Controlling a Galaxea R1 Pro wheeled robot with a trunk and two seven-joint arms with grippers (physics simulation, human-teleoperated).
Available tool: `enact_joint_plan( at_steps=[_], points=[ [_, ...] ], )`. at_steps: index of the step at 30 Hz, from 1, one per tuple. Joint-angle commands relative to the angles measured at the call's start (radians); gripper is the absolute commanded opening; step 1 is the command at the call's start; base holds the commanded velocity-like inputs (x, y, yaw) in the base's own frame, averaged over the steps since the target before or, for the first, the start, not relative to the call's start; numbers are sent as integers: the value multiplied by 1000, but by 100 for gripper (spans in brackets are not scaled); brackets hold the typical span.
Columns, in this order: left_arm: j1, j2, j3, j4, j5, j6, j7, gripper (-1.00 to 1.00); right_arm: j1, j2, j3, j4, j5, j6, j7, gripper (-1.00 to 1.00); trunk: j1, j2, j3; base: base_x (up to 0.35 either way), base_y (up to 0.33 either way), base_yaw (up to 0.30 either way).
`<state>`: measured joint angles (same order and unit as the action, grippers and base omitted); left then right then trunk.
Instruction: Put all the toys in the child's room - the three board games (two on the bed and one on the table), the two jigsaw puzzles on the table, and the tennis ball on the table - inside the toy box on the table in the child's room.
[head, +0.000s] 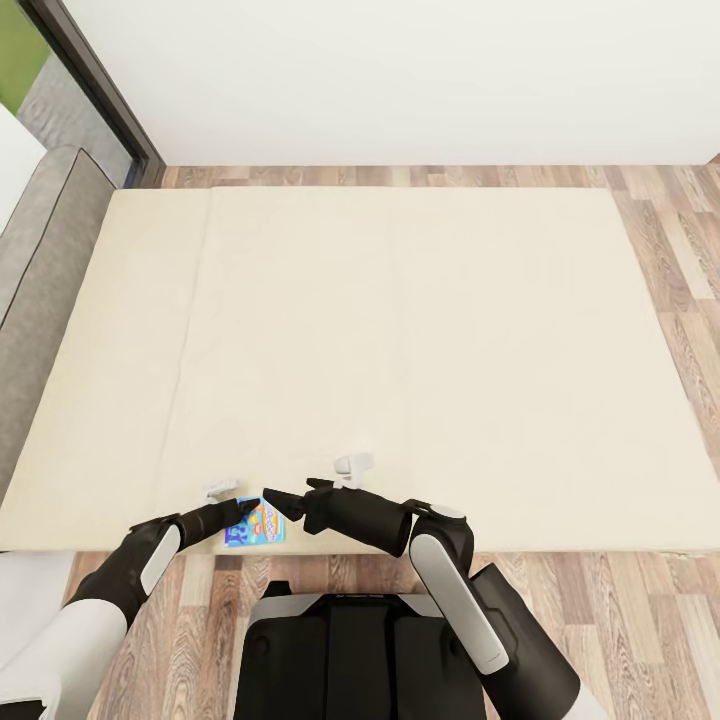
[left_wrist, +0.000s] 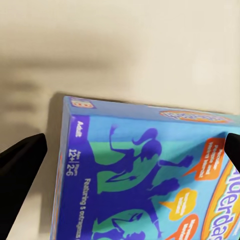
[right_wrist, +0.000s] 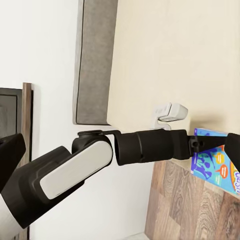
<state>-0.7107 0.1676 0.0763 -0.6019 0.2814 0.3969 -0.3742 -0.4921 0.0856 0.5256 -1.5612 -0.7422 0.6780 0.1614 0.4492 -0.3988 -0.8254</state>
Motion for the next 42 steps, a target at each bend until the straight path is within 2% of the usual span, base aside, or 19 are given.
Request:
enact_joint_plan(
  at_steps=[1, 42],
  points=[
    [0, 0, 2, 25, 2, 13, 0, 100, 0, 0, -1, 0, 1, 5, 3, 100, 1, -1, -1, 0, 0, 0],
    [0, 0, 3, 25, 2, 13, -2, 100, 0, 0, -1, 0, 1, 5, 3, 100, 1, -1, -1, -4, -46, 0]
  ],
)
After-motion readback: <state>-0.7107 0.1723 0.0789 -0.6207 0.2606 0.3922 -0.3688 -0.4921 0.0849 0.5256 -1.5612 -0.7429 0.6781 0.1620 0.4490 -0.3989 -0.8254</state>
